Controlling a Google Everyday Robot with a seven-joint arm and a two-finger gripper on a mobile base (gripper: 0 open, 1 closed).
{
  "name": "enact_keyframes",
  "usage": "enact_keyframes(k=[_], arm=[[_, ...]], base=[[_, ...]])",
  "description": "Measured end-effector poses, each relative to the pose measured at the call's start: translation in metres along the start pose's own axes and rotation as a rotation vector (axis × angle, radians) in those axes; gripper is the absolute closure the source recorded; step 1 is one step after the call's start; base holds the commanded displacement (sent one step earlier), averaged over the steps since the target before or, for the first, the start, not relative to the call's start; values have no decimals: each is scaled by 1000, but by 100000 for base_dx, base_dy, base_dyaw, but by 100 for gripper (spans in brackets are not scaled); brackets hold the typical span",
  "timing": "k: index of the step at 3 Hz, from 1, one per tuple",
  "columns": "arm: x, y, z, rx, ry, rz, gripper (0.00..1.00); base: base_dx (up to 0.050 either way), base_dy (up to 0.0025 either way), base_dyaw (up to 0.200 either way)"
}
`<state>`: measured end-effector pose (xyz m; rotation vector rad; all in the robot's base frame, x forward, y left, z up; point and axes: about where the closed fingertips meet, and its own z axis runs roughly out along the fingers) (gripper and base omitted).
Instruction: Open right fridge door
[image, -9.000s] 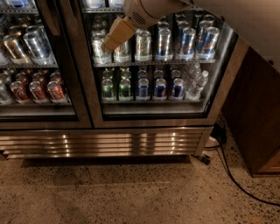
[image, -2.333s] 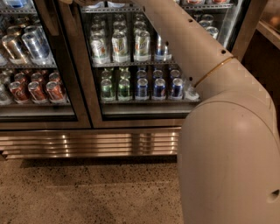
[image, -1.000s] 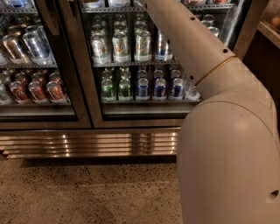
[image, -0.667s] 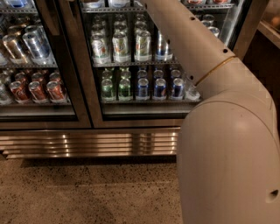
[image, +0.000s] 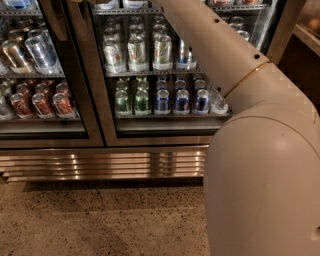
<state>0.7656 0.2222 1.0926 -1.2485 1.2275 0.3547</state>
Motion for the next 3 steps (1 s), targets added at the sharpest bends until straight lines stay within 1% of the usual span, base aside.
enact_keyframes(k=[1, 2, 3], arm=[[0, 1, 0, 5, 5, -3, 35], [-5, 5, 6, 44, 47, -29, 12], [-4, 8, 6, 44, 47, -29, 1]], base=[[0, 0, 0], [0, 0, 0], [0, 0, 0]])
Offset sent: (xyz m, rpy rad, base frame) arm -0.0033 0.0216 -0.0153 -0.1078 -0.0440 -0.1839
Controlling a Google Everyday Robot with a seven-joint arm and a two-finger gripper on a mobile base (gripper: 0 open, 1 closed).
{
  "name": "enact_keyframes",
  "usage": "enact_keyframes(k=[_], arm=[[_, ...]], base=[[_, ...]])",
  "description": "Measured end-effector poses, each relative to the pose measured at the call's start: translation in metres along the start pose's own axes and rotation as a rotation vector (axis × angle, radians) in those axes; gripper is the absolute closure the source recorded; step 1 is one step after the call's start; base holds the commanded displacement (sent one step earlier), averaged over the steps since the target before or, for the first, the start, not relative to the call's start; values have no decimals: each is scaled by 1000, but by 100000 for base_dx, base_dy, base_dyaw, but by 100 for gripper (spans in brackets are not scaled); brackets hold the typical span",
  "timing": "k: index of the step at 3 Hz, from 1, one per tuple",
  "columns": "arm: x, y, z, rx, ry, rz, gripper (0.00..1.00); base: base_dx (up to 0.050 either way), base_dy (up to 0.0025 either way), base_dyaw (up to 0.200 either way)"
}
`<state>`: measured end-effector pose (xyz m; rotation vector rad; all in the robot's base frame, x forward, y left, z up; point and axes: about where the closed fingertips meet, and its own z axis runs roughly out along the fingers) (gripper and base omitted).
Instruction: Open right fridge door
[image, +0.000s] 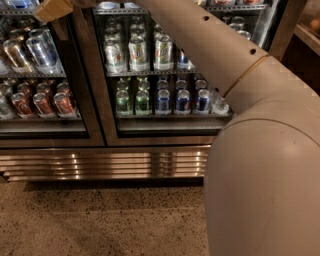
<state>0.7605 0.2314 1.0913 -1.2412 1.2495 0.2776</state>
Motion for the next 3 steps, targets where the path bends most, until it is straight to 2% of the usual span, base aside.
enact_keyframes(k=[1, 3], arm=[[-1, 6, 0, 0, 0, 0, 6], [-17, 15, 3, 23, 4, -28, 6]], base=[[0, 0, 0], [0, 0, 0]])
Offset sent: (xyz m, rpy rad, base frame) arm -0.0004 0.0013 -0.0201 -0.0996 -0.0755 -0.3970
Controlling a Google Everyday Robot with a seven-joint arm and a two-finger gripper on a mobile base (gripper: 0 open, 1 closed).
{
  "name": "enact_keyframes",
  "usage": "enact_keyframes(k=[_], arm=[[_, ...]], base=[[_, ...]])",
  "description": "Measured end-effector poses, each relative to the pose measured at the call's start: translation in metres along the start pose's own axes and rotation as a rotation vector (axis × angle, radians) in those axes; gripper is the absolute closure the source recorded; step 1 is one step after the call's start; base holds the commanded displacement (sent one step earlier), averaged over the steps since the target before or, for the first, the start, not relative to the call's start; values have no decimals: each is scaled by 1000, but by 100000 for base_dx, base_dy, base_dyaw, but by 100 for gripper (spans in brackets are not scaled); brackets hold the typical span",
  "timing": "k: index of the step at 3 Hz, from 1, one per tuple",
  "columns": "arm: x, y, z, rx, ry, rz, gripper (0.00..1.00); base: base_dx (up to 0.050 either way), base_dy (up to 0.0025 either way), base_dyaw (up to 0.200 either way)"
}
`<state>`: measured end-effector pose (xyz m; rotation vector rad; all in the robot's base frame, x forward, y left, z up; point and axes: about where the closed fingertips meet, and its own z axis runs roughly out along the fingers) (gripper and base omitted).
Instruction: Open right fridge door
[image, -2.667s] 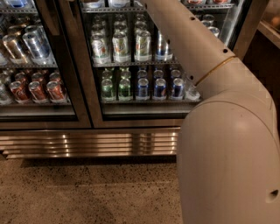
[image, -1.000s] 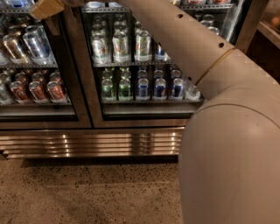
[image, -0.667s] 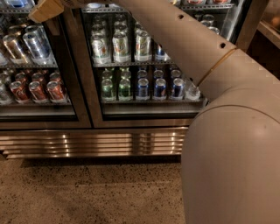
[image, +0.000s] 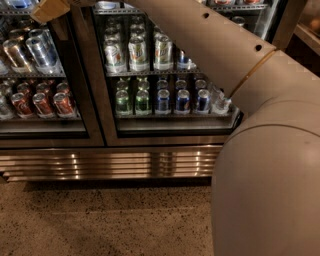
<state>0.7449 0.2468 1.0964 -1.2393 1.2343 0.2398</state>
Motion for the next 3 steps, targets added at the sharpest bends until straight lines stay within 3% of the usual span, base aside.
enact_keyframes(k=[2, 3], arm=[[-6, 4, 2, 19, 0, -22, 6], [-6, 7, 4, 30, 0, -35, 0]], base=[[0, 0, 0], [0, 0, 0]])
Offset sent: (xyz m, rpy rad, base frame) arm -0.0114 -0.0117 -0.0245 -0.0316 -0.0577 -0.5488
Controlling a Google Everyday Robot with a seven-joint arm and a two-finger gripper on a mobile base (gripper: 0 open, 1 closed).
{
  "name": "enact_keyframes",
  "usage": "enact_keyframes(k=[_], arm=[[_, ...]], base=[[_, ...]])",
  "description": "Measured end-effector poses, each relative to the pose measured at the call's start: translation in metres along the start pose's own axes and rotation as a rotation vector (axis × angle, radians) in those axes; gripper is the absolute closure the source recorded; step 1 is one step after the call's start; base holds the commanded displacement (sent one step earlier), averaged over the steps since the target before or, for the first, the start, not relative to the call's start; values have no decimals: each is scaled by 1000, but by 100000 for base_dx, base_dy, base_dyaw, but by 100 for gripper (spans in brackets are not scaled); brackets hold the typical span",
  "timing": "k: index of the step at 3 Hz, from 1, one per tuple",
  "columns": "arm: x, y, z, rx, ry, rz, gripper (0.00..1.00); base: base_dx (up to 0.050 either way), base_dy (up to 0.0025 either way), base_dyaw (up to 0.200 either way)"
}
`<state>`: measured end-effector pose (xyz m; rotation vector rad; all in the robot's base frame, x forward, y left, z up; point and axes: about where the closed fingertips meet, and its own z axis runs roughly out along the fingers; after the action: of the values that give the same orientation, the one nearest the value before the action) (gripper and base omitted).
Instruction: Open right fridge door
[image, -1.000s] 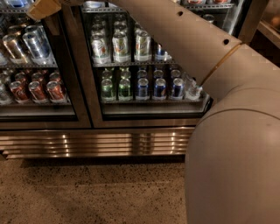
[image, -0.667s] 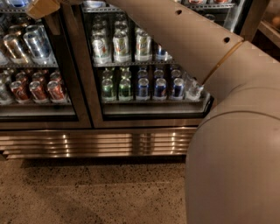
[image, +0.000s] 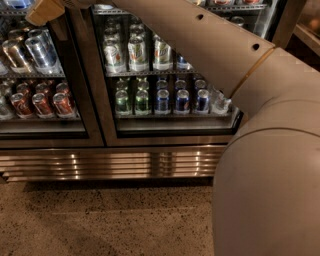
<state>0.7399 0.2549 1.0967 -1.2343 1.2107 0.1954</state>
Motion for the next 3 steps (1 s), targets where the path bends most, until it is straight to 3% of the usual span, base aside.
enact_keyframes(k=[3], arm=[[15, 4, -25, 28, 24, -28, 0]], base=[[0, 0, 0]])
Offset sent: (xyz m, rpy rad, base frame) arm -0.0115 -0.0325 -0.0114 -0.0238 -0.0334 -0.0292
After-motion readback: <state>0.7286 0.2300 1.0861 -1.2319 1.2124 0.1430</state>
